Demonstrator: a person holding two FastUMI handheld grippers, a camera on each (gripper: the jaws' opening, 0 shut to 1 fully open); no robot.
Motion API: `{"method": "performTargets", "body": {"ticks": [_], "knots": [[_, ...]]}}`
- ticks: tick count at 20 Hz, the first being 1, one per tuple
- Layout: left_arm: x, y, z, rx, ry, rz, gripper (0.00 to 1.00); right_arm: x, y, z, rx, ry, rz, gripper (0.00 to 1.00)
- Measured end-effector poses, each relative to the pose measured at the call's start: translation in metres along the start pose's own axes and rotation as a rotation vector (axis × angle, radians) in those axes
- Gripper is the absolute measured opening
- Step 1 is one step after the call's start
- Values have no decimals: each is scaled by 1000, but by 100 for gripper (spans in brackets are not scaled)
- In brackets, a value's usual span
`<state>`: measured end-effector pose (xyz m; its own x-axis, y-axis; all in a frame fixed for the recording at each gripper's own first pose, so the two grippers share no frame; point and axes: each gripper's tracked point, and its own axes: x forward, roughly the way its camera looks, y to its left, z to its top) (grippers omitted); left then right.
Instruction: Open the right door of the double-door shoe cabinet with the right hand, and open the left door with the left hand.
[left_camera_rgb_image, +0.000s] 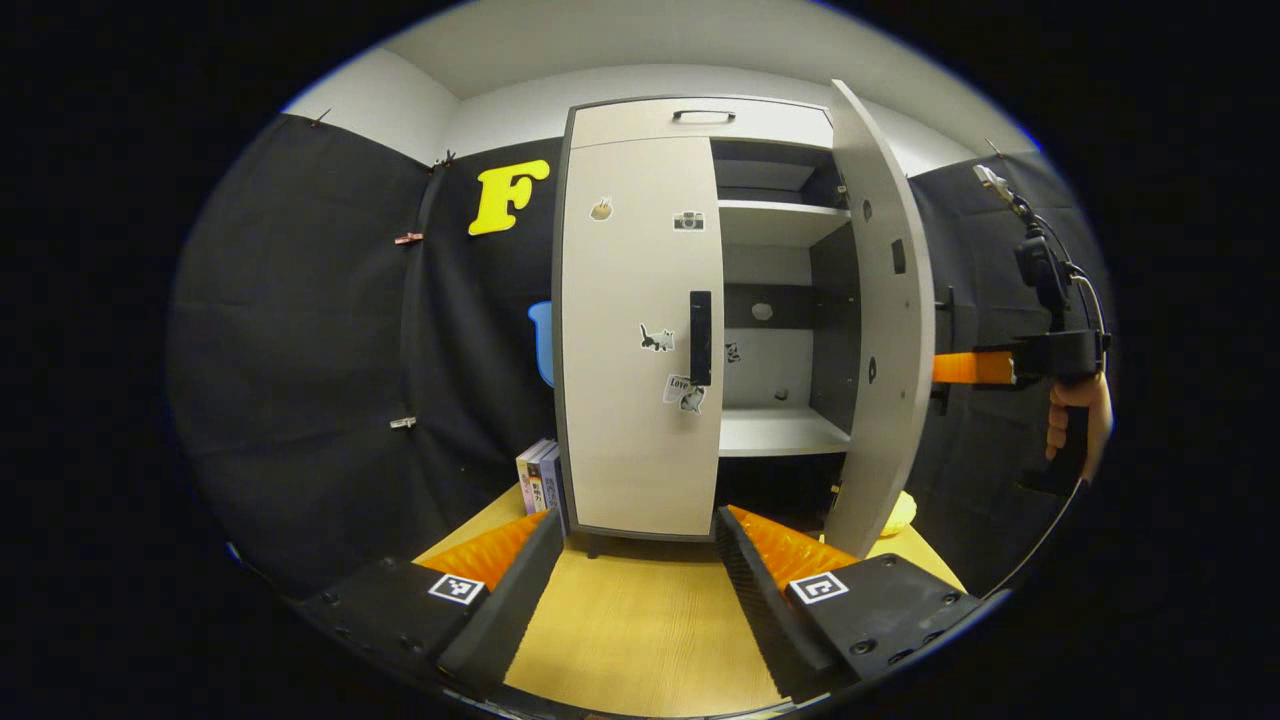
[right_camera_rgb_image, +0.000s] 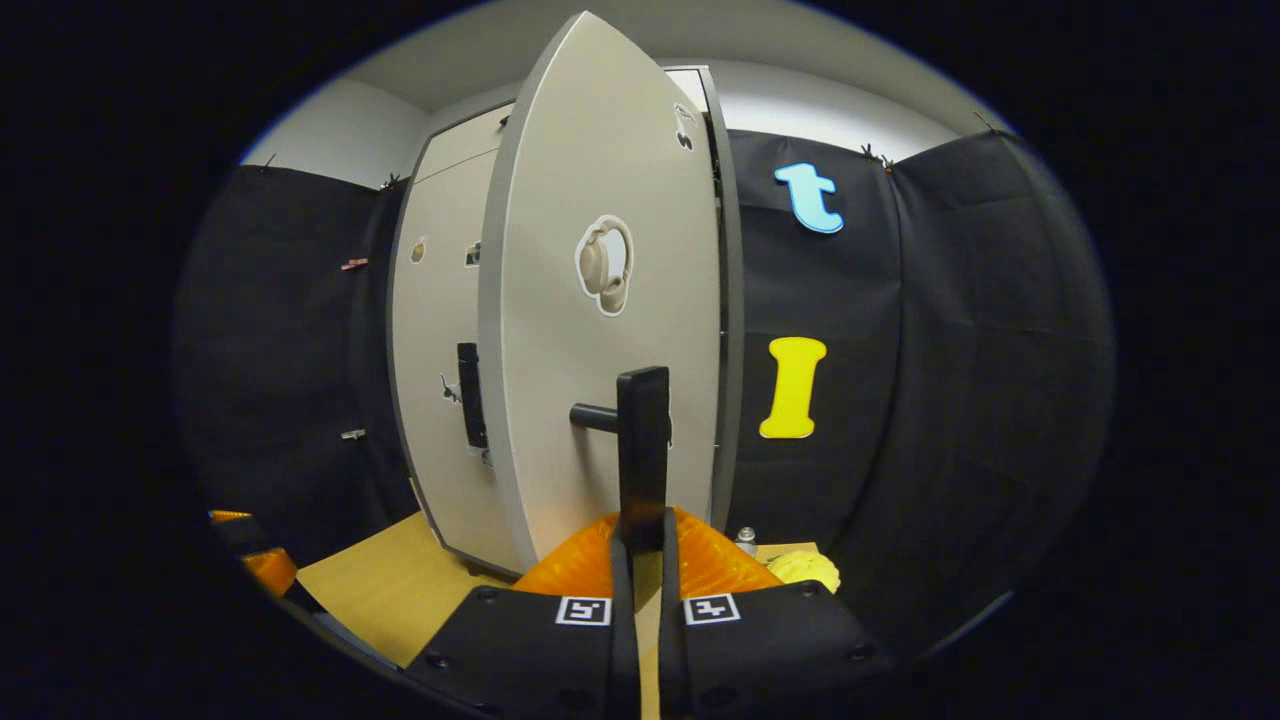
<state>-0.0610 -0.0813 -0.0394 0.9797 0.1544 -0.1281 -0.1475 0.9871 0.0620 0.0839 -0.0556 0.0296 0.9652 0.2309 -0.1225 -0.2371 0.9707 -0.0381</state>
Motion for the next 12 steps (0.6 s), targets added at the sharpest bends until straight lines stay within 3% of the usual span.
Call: {"method": "performTargets", "body": {"ticks": [4, 6, 12], "knots": [[20, 8, 7, 9, -11, -36, 95, 3, -41, -1, 30, 9, -127, 11], [29, 14, 7, 10, -10, -50, 95, 1, -49, -2, 112, 13, -122, 5], [40, 23, 9, 7, -9, -84, 95, 1, -53, -4, 110, 17, -168, 5]]}}
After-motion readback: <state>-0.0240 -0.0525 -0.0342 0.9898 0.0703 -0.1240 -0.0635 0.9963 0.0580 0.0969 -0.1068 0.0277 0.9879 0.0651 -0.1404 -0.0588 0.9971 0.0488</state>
